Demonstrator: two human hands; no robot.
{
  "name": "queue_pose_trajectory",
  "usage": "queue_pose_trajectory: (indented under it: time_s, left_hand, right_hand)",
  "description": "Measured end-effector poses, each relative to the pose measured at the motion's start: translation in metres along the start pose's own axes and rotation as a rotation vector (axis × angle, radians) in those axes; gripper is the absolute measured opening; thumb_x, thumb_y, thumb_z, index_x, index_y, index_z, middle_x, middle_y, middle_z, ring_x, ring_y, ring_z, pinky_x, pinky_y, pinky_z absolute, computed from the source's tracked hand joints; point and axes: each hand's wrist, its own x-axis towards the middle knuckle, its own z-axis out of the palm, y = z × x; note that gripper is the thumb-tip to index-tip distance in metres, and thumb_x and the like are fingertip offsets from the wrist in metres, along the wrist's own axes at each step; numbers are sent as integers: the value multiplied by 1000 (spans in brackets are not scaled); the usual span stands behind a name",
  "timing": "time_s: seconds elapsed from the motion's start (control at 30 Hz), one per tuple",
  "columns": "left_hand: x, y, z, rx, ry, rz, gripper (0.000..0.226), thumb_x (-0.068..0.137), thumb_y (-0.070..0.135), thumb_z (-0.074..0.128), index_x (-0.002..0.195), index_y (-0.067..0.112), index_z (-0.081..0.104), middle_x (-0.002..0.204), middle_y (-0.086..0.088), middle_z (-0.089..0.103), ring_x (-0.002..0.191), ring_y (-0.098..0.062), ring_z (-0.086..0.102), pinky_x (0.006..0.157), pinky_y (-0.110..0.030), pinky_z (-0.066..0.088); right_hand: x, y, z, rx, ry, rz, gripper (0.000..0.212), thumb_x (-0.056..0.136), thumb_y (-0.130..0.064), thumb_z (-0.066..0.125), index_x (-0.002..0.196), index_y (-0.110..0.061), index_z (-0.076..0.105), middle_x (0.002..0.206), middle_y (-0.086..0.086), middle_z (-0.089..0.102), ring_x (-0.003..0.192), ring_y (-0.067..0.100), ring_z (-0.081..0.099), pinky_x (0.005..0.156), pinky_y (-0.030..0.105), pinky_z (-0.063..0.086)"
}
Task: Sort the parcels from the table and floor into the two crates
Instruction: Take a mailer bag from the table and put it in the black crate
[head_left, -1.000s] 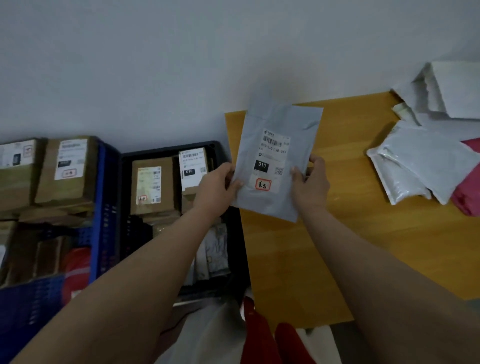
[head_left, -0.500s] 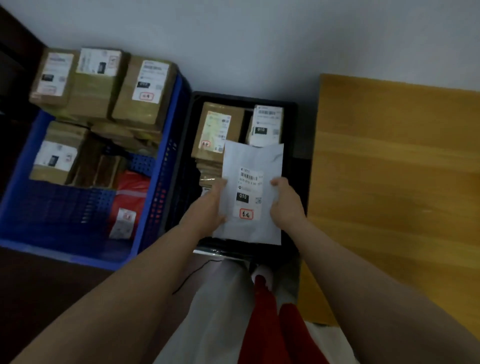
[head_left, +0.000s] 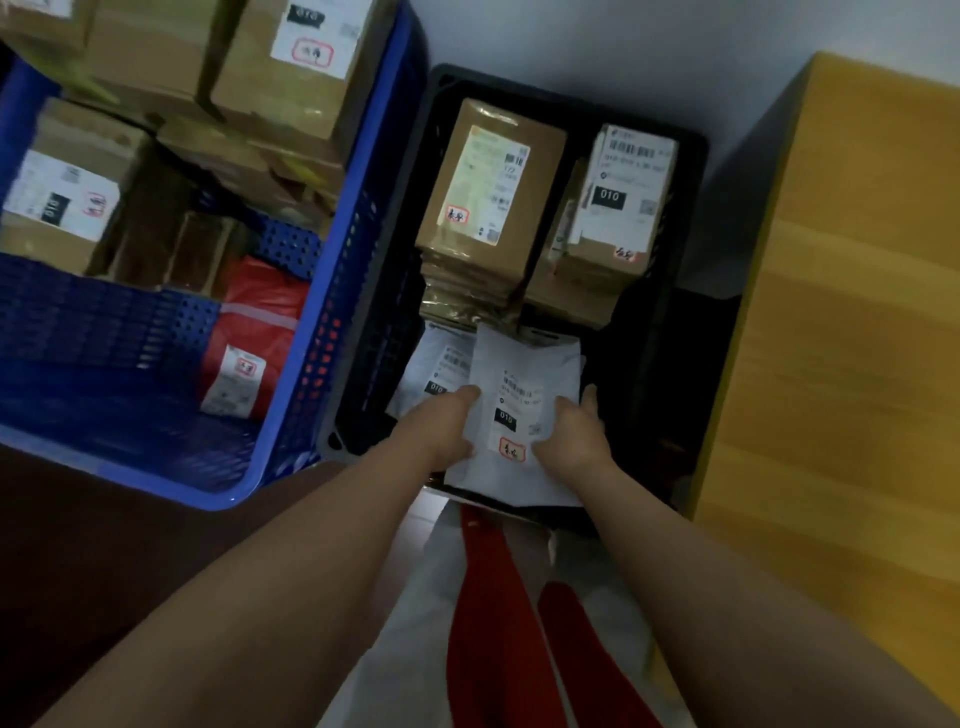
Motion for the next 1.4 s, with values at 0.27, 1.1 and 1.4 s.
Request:
queue_pose_trajectory:
  time_s: [0.27,1.1,1.4]
  left_hand:
    - [86,-14,32,82,11,63,82,85,12,68,151,23,21,144,-12,43,126,-30,47,101,-40,44]
    - [100,7,36,654,-79,48,81,89,17,65,152,21,16,161,-9,5,147,-35,5,114,-54,18]
    - [7,78,-11,600,80,172,50,93,22,55,139,10,38,142,-15,37,134,-31,31,106,-45,36]
  right_hand:
    - [68,20,49,-144,-52,2,73,90,-25,62,149,-24,19,159,4,-23,134,33,21,101,38,38]
    - [79,29,41,-419,-271,24,86,91,-32,61,154,-12,8,159,21,5,147,35,6,121,45,8]
    - [-12,-1,-25,-343,-19,-77,57,92,-31,53,142,-10,37,145,18,37,136,34,30,117,43,20]
